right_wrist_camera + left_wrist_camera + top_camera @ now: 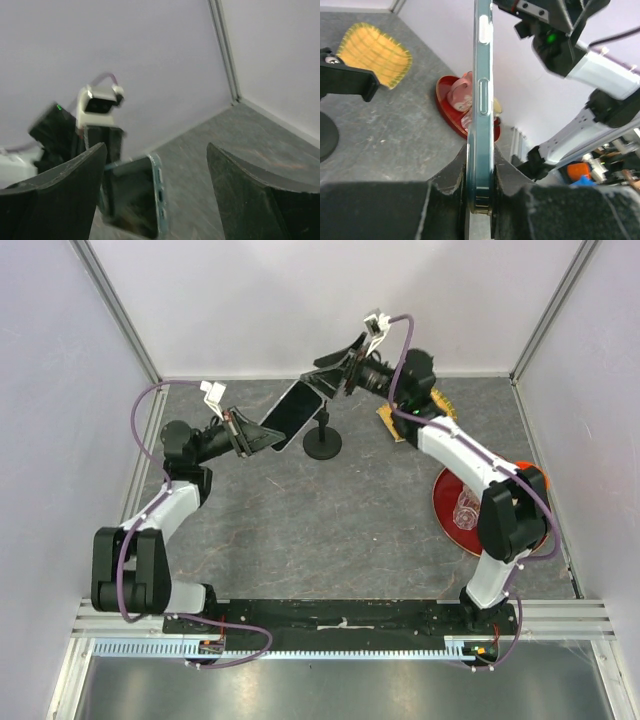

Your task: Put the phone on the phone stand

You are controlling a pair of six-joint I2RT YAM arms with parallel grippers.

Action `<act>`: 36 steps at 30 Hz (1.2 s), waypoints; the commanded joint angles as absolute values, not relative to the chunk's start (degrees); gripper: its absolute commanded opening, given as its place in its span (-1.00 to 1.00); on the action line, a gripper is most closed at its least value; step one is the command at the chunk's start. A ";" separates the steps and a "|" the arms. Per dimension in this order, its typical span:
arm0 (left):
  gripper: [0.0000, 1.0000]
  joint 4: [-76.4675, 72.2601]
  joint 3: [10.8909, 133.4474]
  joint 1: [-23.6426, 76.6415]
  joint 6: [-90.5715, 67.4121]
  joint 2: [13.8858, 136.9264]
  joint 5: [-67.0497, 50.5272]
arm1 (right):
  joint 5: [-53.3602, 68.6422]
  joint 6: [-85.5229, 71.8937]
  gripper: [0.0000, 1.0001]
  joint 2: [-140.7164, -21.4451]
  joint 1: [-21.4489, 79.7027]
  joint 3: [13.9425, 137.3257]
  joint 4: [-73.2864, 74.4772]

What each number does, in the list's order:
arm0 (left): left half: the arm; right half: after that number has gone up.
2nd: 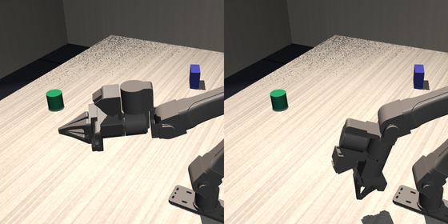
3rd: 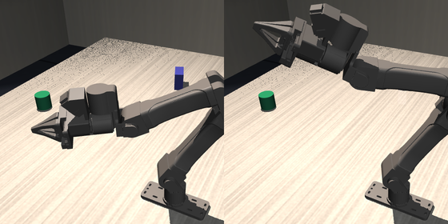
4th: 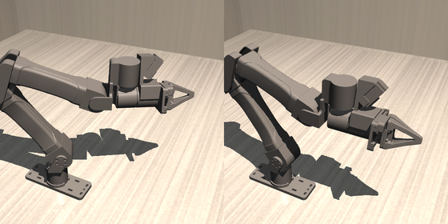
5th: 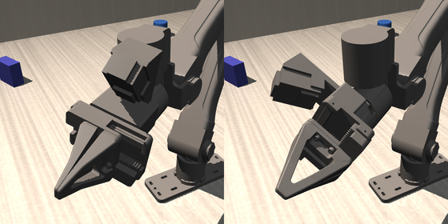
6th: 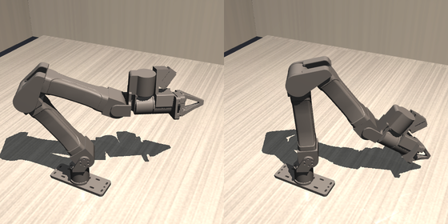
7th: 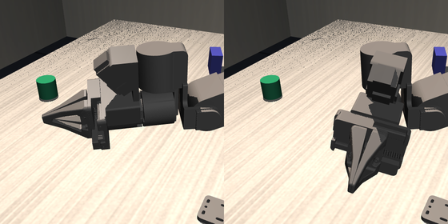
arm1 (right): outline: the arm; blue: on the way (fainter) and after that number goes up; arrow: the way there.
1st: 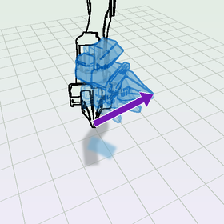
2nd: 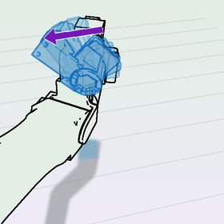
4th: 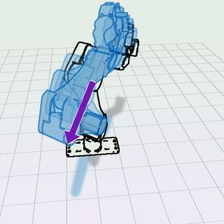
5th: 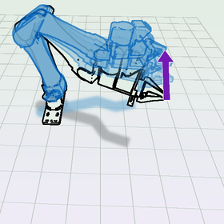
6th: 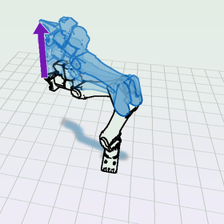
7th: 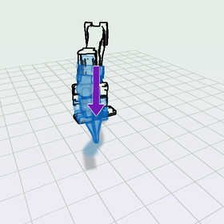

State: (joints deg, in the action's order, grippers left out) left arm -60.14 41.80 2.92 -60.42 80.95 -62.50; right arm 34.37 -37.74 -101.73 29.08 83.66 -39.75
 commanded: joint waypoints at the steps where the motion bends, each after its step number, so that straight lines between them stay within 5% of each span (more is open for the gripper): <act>1: -0.95 -28.87 50.26 4.13 -31.35 73.22 -61.53 | 54.40 -10.96 0.80 -101.78 25.66 90.26 -5.99; 7: -0.95 2.91 59.75 7.81 -11.39 73.83 -54.42 | 53.27 8.15 0.90 -97.21 24.52 88.95 10.00; 12: -0.95 15.63 64.94 14.05 -0.89 75.40 -49.31 | 50.19 12.82 0.89 -91.95 23.73 86.05 12.65; 19: -0.95 22.67 67.41 18.36 7.28 76.46 -46.32 | 46.76 25.21 0.89 -89.82 23.03 87.80 28.98; 25: -0.95 28.56 69.43 23.11 13.00 78.40 -43.42 | 56.07 35.68 0.88 -94.30 23.99 93.86 43.03; 36: -0.95 28.83 68.82 24.87 15.90 76.29 -42.80 | 51.85 41.65 0.60 -102.12 30.76 101.95 53.17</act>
State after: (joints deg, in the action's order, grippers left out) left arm 31.14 66.26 24.51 12.01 78.91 -41.80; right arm 50.13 35.99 -100.31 30.02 97.38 47.72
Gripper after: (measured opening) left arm 0.199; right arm 0.811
